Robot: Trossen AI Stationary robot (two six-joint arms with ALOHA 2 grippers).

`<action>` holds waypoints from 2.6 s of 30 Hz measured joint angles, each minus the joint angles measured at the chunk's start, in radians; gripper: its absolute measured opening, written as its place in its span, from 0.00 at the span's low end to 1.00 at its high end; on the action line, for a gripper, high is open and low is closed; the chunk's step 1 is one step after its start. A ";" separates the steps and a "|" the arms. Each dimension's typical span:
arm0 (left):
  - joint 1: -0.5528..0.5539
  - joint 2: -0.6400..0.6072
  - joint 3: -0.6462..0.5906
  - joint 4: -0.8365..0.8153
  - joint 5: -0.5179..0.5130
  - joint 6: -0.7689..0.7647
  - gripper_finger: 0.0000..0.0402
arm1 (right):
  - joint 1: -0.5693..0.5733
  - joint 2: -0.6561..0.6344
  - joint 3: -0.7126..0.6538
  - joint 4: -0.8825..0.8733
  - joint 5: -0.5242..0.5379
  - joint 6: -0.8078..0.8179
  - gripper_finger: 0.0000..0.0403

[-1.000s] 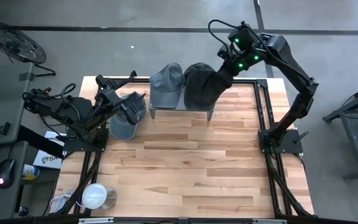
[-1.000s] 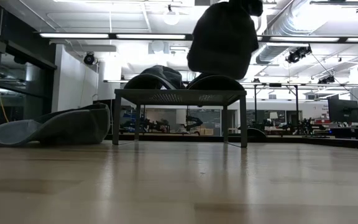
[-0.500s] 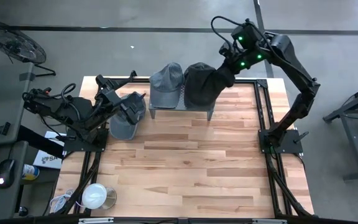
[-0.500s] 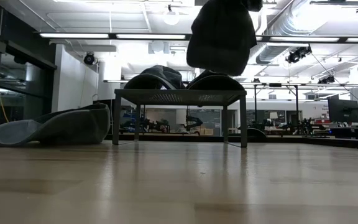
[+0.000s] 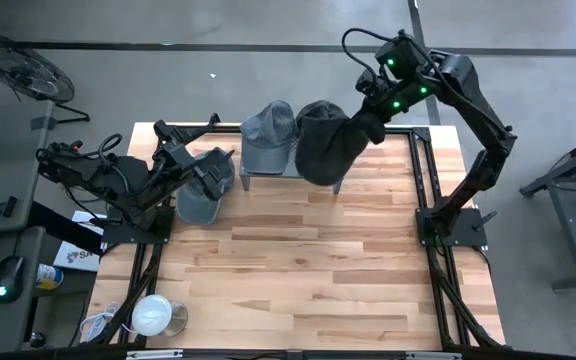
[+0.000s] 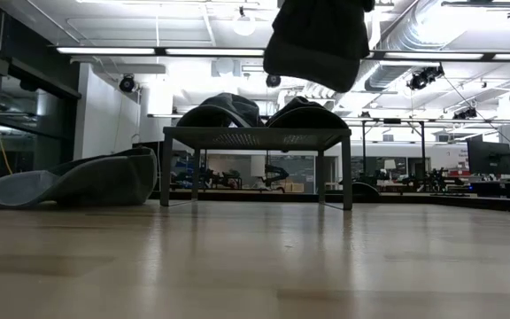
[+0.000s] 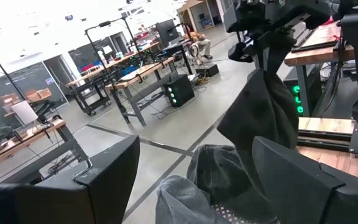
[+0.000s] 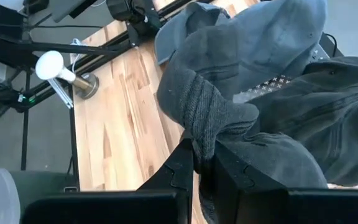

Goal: Pick & Place hat
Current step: Stack the black cap on top of the black cap on the shelf

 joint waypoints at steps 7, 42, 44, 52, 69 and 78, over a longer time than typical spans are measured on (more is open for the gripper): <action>0.000 0.000 0.000 0.000 0.000 -0.002 0.77 | 0.000 0.000 -0.003 -0.007 0.002 -0.016 0.05; 0.000 0.000 0.000 0.000 0.001 -0.002 0.77 | 0.000 0.057 -0.004 -0.058 0.083 -0.147 0.05; 0.000 0.000 0.000 0.000 0.001 -0.002 0.77 | 0.000 0.067 -0.004 -0.057 0.092 -0.158 0.05; 0.000 0.000 0.000 0.000 0.001 -0.003 0.77 | 0.000 0.086 -0.004 -0.051 0.121 -0.197 0.05; 0.000 0.000 0.000 0.000 0.001 -0.003 0.77 | 0.000 0.077 -0.004 -0.052 0.006 -0.173 0.05; 0.000 0.000 0.000 0.000 0.001 -0.003 0.77 | 0.000 0.051 0.025 -0.053 0.000 -0.163 0.05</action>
